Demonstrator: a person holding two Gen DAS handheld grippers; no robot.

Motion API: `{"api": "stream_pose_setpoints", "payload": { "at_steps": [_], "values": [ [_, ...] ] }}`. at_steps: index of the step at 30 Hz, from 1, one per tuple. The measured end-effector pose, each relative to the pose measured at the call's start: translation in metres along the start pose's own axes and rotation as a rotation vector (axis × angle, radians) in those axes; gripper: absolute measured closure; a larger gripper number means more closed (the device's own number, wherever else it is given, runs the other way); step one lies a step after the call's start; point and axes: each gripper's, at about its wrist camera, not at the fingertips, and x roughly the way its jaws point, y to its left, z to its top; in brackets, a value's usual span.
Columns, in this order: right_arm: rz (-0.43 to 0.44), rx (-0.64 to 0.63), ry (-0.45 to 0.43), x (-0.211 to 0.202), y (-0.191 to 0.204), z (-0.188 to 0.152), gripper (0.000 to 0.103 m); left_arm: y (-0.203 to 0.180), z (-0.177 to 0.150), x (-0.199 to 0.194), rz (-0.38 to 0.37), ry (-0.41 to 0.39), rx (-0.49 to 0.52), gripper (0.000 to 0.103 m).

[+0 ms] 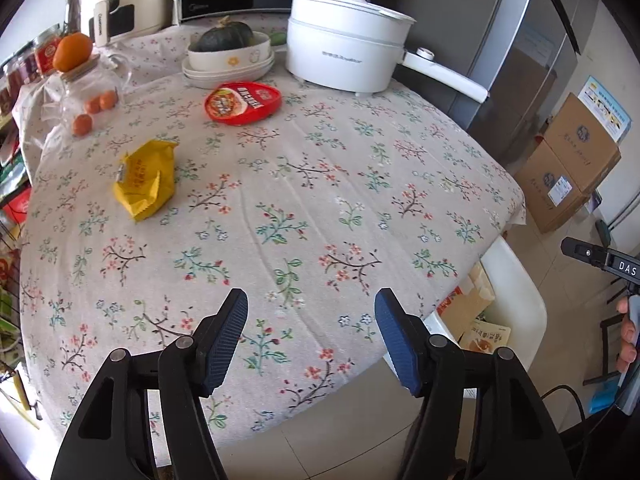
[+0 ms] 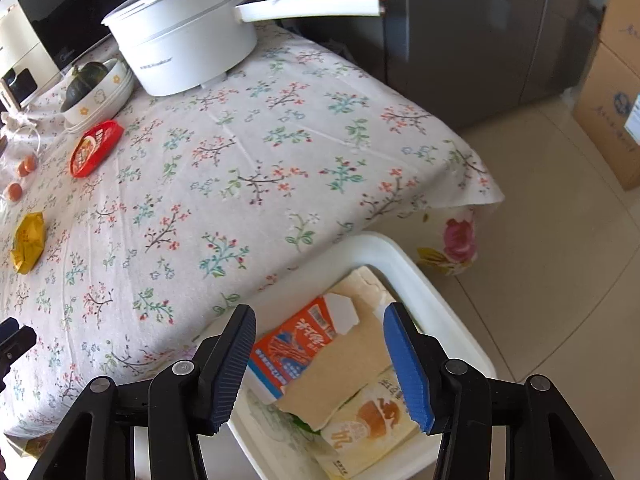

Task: Collect trash
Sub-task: 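Move both tools back to the table and grasp the yellow wrapper with the left tool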

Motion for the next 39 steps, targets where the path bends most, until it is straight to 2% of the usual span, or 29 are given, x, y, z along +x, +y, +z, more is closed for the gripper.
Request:
{"api": "stream_pose_setpoints", "payload": {
  "at_steps": [10, 19, 24, 30, 35, 38, 39],
  "values": [
    [0.076, -0.102, 0.021, 0.037, 0.091, 0.02, 0.036, 0.063, -0.003, -0.018, 0.107, -0.031, -0.068, 0.026],
    [0.122, -0.19, 0.029, 0.063, 0.164, 0.031, 0.031, 0.121, -0.002, -0.015, 0.169, -0.014, -0.142, 0.025],
    [0.112, -0.207, 0.041, 0.081, 0.185, 0.039, 0.03, 0.151, 0.011, -0.006, 0.161, -0.009, -0.191, 0.025],
    [0.105, -0.195, 0.056, 0.099, 0.193, 0.052, 0.029, 0.171, 0.038, 0.021, 0.108, -0.033, -0.233, 0.025],
    [0.091, -0.18, 0.073, 0.114, 0.194, 0.061, 0.029, 0.18, 0.058, 0.045, 0.038, -0.072, -0.316, 0.025],
    [0.087, -0.174, 0.081, 0.121, 0.197, 0.065, 0.029, 0.182, 0.068, 0.06, 0.03, -0.083, -0.349, 0.035],
    [0.084, -0.176, 0.081, 0.122, 0.198, 0.066, 0.029, 0.183, 0.07, 0.066, 0.031, -0.08, -0.36, 0.044]
  ]
}}
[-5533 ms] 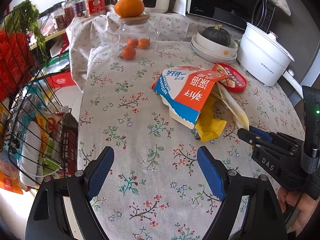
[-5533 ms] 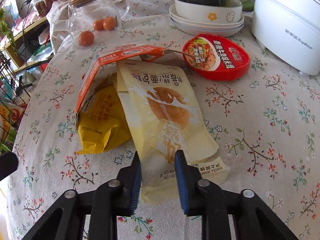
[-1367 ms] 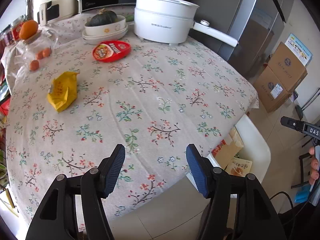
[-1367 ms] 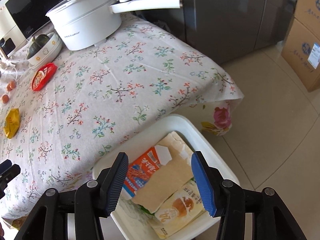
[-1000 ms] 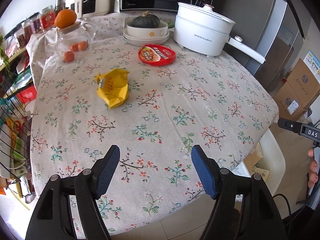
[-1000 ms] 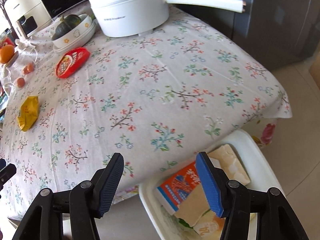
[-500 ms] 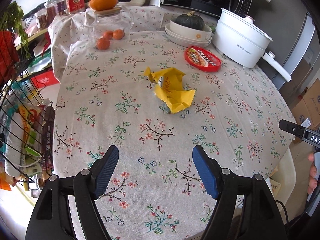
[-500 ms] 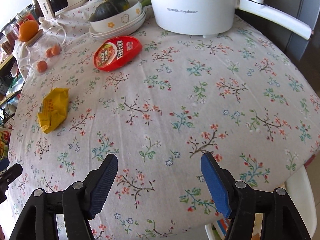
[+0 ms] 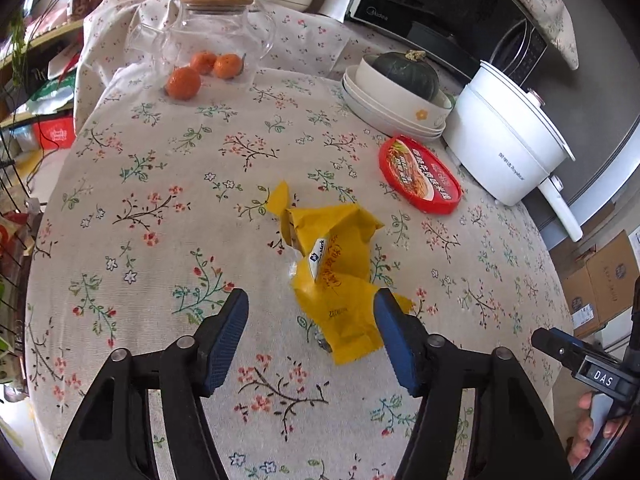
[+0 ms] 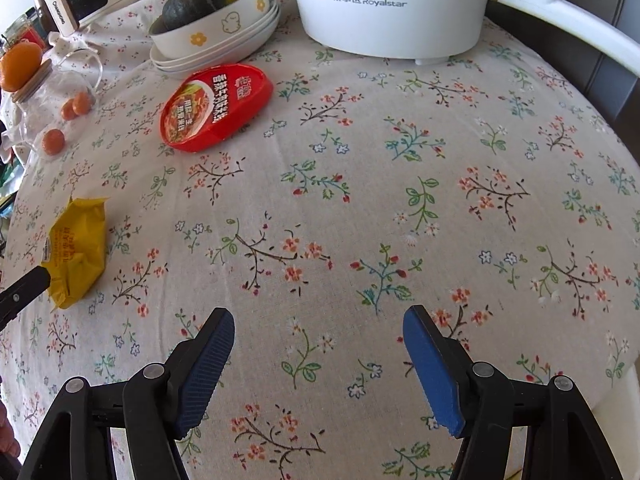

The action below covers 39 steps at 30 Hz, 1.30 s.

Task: Collect trash
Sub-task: 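Move both tools back to the table and grasp the yellow wrapper with the left tool, then grasp the red noodle-cup lid with the right tool while the left tool holds the wrapper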

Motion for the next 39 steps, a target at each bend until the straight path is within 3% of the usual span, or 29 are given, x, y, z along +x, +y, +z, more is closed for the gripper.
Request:
{"api": "stream_pose_setpoints", "payload": {
  "at_steps": [2, 4, 7, 11, 17, 25, 32, 36, 39],
  "values": [
    [-0.009, -0.01, -0.006, 0.001, 0.002, 0.002, 0.029, 0.001, 0.002, 0.009, 0.001, 0.012, -0.021, 0.06],
    [-0.023, -0.023, -0.013, 0.002, 0.004, 0.003, 0.029, 0.001, 0.004, 0.016, 0.003, 0.026, -0.03, 0.088],
    [-0.031, -0.037, -0.018, 0.004, 0.005, 0.003, 0.029, -0.004, 0.007, 0.011, -0.001, 0.008, -0.02, 0.1],
    [-0.033, -0.033, -0.038, 0.006, 0.007, 0.007, 0.029, -0.005, 0.01, -0.008, 0.005, 0.009, -0.011, 0.102],
    [0.031, 0.042, -0.069, 0.021, 0.018, 0.039, 0.029, 0.007, 0.015, -0.055, 0.031, -0.059, -0.003, 0.102],
    [0.085, 0.136, -0.053, 0.073, 0.04, 0.085, 0.035, 0.033, 0.01, -0.097, 0.089, -0.105, 0.028, 0.102],
    [0.115, 0.196, -0.059, 0.105, 0.049, 0.106, 0.053, 0.044, 0.015, -0.111, 0.04, -0.113, -0.018, 0.102],
    [0.078, 0.19, -0.087, 0.111, 0.052, 0.11, 0.079, 0.042, 0.018, -0.11, 0.041, -0.116, -0.017, 0.102],
    [0.068, 0.174, -0.09, 0.108, 0.051, 0.106, 0.088, 0.042, 0.017, -0.108, 0.037, -0.109, -0.022, 0.102]
  ]
}}
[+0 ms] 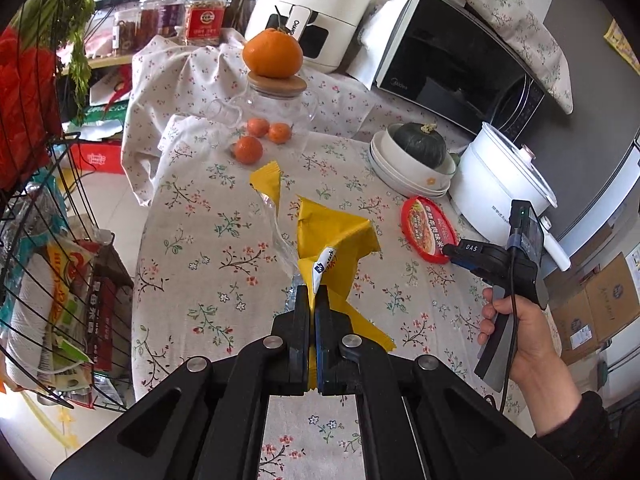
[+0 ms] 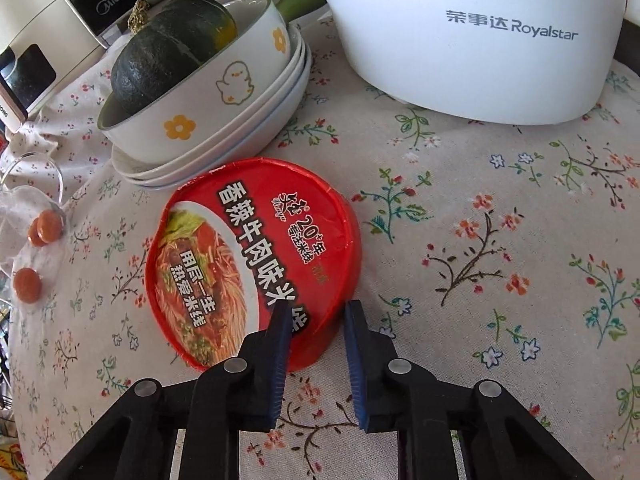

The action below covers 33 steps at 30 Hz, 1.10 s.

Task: Collect trash
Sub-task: 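Grasp the red noodle-cup lid with the right tool while the left tool holds the wrapper, then drop the red lid into the bin with the right tool while the left tool drops the yellow wrapper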

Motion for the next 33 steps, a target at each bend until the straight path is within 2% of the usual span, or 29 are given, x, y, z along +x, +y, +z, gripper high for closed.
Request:
{"api": "stream_pose_setpoints", "payload": {
  "at_steps": [1, 3, 5, 10, 20, 33],
  "values": [
    [0.003, -0.006, 0.007, -0.002, -0.001, 0.0, 0.089, -0.001, -0.001, 0.001, -0.004, 0.004, -0.002, 0.102],
    [0.0, -0.024, 0.021, -0.009, -0.002, -0.002, 0.099, -0.003, -0.002, 0.001, -0.011, 0.009, -0.003, 0.102],
    [-0.014, -0.04, 0.036, -0.018, -0.004, -0.007, 0.1, -0.005, -0.003, 0.0, -0.018, 0.011, 0.001, 0.102],
    [-0.006, -0.055, 0.043, -0.052, -0.018, -0.024, 0.1, -0.015, -0.009, -0.007, -0.035, 0.008, 0.023, 0.102],
    [-0.051, -0.116, -0.012, -0.144, -0.064, -0.064, 0.1, -0.051, -0.036, -0.031, -0.101, 0.008, 0.1, 0.102],
    [-0.098, -0.082, -0.07, -0.232, -0.126, -0.118, 0.1, -0.103, -0.087, -0.058, -0.145, 0.015, 0.19, 0.102]
  ]
}}
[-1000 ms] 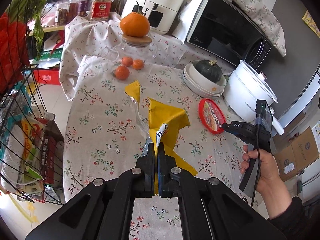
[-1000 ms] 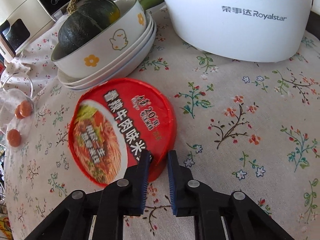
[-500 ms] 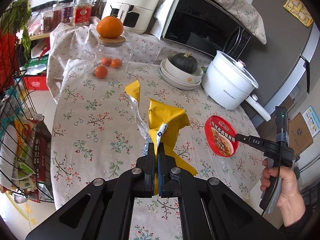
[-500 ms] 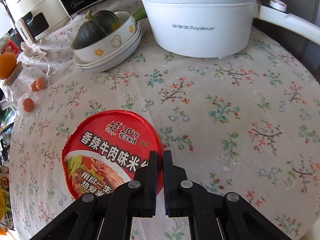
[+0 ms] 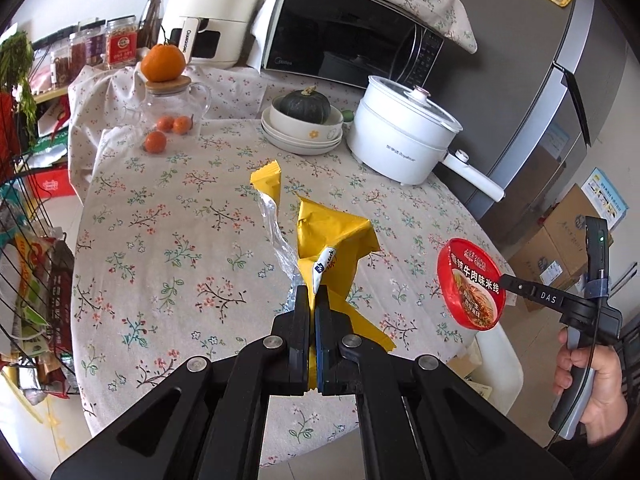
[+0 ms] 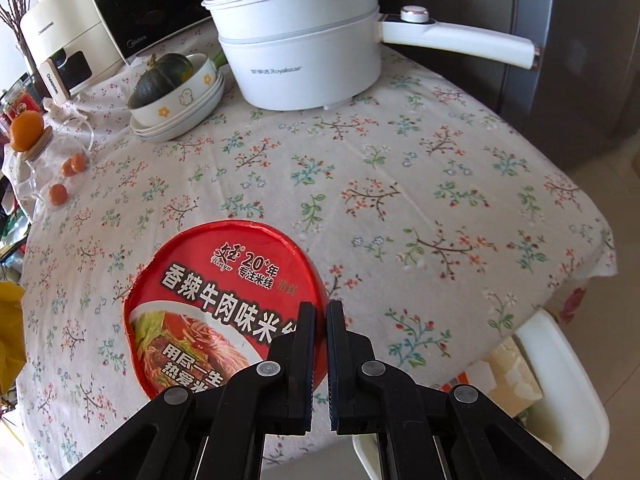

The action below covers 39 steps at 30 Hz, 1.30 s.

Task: Collect trash
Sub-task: 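Drop the red lid into the bin with the right tool while the left tool drops the yellow wrapper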

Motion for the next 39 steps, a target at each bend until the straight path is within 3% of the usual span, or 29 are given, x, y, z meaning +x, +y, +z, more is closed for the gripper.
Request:
{"api": "stream_pose_setpoints", "payload": {
  "at_steps": [9, 21, 29, 31, 33, 39],
  "values": [
    [-0.05, -0.036, -0.004, -0.028, -0.038, -0.022, 0.1, -0.032, -0.021, -0.001, -0.02, 0.028, 0.082, 0.102],
    [-0.151, 0.055, 0.085, -0.032, -0.126, -0.053, 0.099, -0.091, -0.042, 0.017, -0.092, 0.087, 0.184, 0.102],
    [-0.146, 0.086, 0.127, -0.032, -0.151, -0.063, 0.098, -0.141, -0.06, 0.035, -0.165, 0.143, 0.269, 0.102],
    [-0.14, 0.094, 0.129, -0.034, -0.155, -0.063, 0.091, -0.152, -0.066, 0.04, -0.185, 0.163, 0.284, 0.102],
    [-0.144, 0.098, 0.12, -0.037, -0.158, -0.063, 0.075, -0.164, -0.072, 0.044, -0.204, 0.181, 0.305, 0.102],
    [-0.155, 0.094, 0.114, -0.045, -0.168, -0.066, 0.067, -0.202, -0.091, 0.061, -0.245, 0.23, 0.376, 0.102]
  ]
}}
